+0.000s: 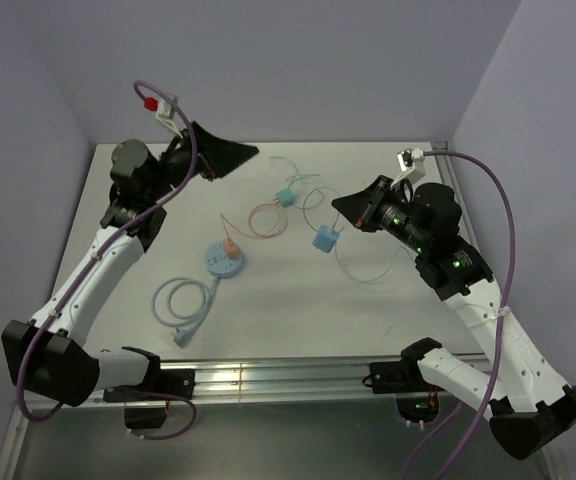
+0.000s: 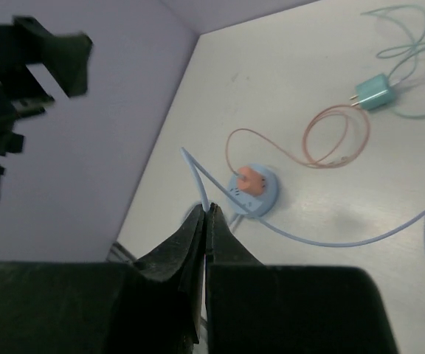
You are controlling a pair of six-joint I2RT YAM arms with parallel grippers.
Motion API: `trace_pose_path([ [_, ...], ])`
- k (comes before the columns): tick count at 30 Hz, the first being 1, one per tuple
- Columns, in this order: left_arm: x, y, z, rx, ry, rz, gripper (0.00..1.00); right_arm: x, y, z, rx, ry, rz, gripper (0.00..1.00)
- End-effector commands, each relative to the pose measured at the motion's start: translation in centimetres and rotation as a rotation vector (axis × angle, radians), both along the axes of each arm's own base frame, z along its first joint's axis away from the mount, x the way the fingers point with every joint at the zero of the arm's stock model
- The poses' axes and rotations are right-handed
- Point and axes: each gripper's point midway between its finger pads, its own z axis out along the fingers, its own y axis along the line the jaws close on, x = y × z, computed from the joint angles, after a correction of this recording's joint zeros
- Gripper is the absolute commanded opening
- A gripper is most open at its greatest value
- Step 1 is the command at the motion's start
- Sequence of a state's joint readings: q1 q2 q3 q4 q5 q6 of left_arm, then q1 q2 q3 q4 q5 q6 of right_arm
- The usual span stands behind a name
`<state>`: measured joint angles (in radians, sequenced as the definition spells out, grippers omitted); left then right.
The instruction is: Insert the plug
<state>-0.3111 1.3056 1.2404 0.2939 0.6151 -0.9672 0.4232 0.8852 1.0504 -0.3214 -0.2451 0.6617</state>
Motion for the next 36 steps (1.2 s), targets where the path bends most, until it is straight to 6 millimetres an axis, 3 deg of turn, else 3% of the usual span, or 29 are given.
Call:
trace_pose_path([
  [1, -5.2, -2.5, -2.2, 0.045, -0.076, -0.183, 0.88, -0.4, 2.1, 2.1, 0.159, -0.008, 0.078, 0.00],
  [2, -6.2, -2.9, -3.5, 0.072, -0.056, -0.209, 0.87, -0.4, 2.3, 2.7, 0.191, -0.022, 0.092, 0.00],
  [3, -8.1, -3.3, -3.0, 0.078, -0.093, -0.246, 0.86, -0.8, 2.9, 2.1, 0.227, 0.021, 0.116, 0.00],
  [5, -9.8, -3.9, -4.5, 0.120, -0.112, -0.276, 0.83, -0.9, 3.3, 1.9, 0.264, 0.039, 0.138, 0.00],
  [13, -14.1, -4.2, -6.1, 0.151, -0.135, -0.418, 0.79, -2.5, 4.1, 2.1, 0.344, 0.074, 0.194, 0.00],
  [21, -16.3, -5.5, -8.1, 0.149, -0.117, -0.571, 0.69, -2.8, 4.9, 2.3, 0.414, 0.086, 0.254, 0.00],
  [26, -17.6, -6.1, -8.0, 0.138, -0.150, -0.607, 0.61, -2.8, 5.5, 1.9, 0.417, 0.097, 0.281, 0.00],
  [31, -17.0, -6.7, -8.8, 0.156, -0.123, -0.602, 0.57, -3.2, 6.1, 1.9, 0.425, 0.103, 0.323, 0.00],
  [34, -16.4, -6.9, -9.3, 0.173, -0.111, -0.570, 0.59, -3.5, 6.3, 1.9, 0.424, 0.104, 0.333, 0.00],
  [36, -16.0, -6.9, -10.1, 0.207, -0.104, -0.537, 0.67, -3.6, 6.2, 2.1, 0.426, 0.099, 0.335, 0.00],
])
